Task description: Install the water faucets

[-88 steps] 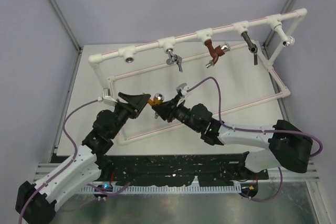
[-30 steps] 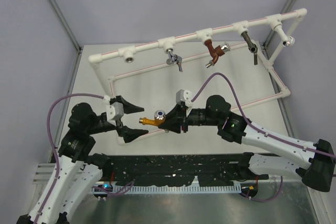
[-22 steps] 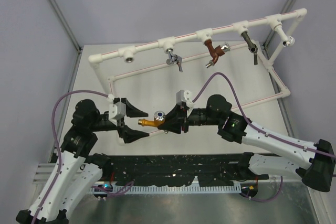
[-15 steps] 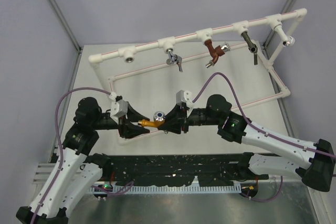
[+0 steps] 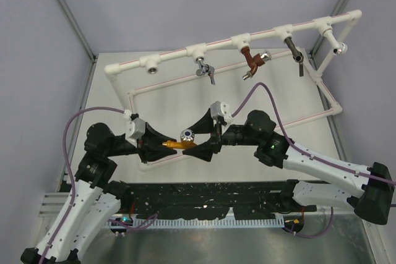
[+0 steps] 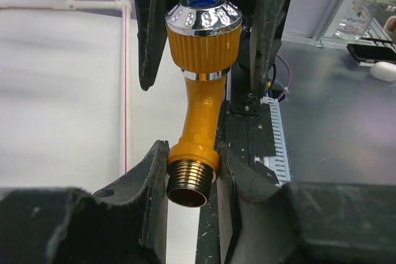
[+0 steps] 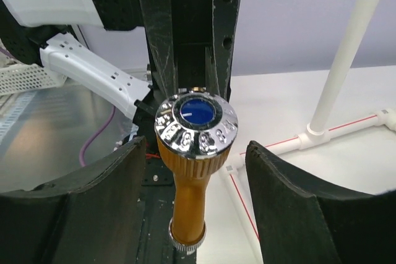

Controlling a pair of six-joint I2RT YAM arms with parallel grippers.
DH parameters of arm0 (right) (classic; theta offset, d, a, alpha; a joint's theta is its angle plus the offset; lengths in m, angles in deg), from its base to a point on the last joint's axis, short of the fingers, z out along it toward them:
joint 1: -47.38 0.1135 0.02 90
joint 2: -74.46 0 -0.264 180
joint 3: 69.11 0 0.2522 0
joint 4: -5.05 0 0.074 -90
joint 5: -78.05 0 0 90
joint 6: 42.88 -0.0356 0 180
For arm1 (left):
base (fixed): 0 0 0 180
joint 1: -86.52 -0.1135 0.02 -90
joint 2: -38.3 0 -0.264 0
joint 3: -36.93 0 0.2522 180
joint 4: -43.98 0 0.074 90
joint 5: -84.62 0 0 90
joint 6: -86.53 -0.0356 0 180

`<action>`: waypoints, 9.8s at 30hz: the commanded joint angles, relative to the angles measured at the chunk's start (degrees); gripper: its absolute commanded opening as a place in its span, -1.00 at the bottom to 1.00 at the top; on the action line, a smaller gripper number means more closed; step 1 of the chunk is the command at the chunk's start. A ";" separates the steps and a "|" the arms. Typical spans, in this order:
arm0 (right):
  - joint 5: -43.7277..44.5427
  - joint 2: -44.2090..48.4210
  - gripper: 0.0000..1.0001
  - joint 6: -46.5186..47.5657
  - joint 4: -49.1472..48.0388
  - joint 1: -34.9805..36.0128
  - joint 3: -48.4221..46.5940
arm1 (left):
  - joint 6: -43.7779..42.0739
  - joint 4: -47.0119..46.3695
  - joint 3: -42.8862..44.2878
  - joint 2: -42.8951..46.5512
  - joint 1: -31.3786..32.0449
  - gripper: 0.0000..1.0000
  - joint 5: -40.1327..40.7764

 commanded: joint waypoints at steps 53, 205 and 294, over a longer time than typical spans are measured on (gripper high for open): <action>-1.22 -2.70 -0.90 -7.49 -7.16 0.40 -2.74 | 14.69 -20.50 -5.46 3.45 0.76 -0.72 3.71; 81.14 -30.47 -0.90 110.72 -27.01 29.32 -21.81 | 1.15 21.86 1.22 4.59 1.55 -1.00 60.50; 81.14 -30.74 -0.90 108.96 -9.96 25.10 -27.17 | 0.01 22.57 0.51 5.65 2.52 -1.00 61.47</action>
